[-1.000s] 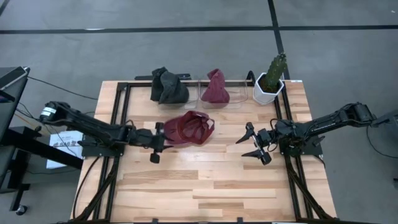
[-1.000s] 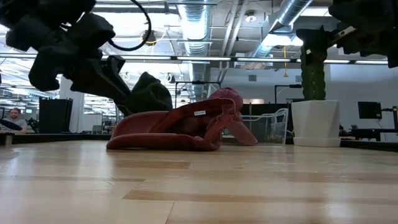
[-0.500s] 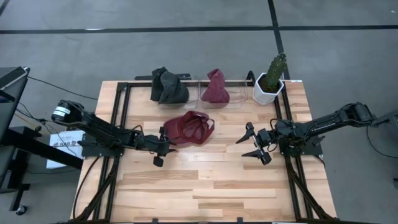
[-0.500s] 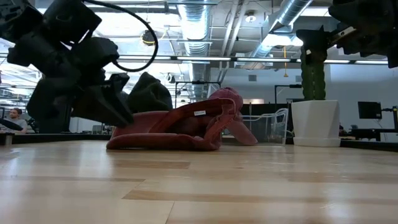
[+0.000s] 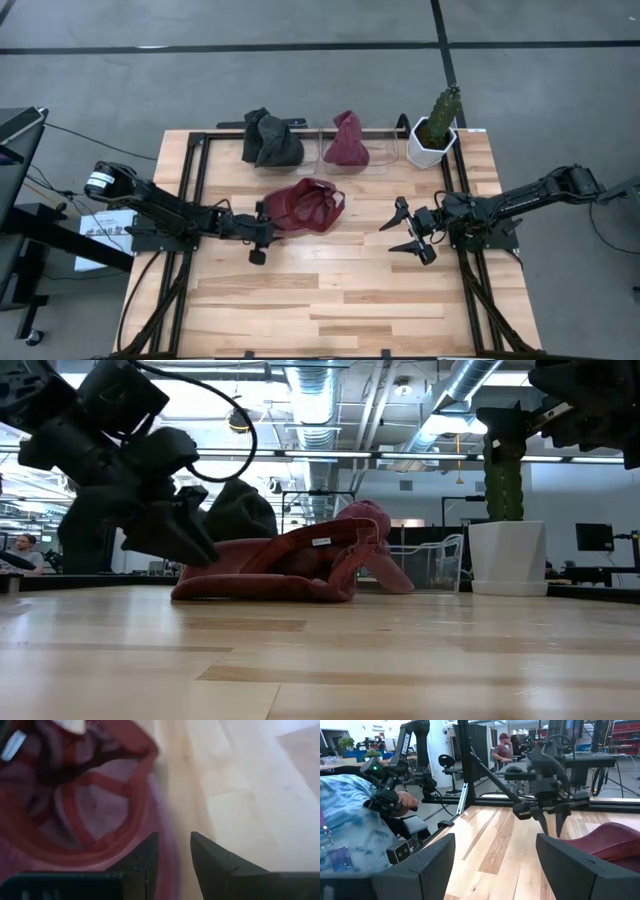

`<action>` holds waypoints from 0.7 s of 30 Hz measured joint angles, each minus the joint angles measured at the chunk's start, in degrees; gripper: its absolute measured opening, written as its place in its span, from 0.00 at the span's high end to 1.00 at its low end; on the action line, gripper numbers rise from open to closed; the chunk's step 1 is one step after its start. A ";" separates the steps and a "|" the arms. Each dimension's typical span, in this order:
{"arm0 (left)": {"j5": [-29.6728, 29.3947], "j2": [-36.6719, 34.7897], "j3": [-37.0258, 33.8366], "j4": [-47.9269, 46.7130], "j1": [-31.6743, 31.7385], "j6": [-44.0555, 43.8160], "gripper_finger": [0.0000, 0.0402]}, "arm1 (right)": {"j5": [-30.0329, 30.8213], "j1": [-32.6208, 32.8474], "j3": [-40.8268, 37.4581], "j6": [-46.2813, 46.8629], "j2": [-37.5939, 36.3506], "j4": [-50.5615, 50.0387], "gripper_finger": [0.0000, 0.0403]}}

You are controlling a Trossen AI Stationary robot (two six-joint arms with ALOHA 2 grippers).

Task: Pick & Place hat
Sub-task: Put the red cap into the right transparent bin

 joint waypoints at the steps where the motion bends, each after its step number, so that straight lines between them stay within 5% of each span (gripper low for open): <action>1: -0.04 0.00 -0.10 0.00 0.72 -0.47 0.73 | 0.00 0.00 0.00 0.00 0.00 0.00 0.33; 7: 2.65 0.00 -0.64 -0.41 5.09 -1.08 0.73 | 0.00 0.00 -0.02 0.20 0.00 0.00 0.33; 21: 2.09 0.00 -0.64 -1.03 1.12 1.01 0.73 | 0.00 0.00 -0.02 0.59 0.00 0.02 0.33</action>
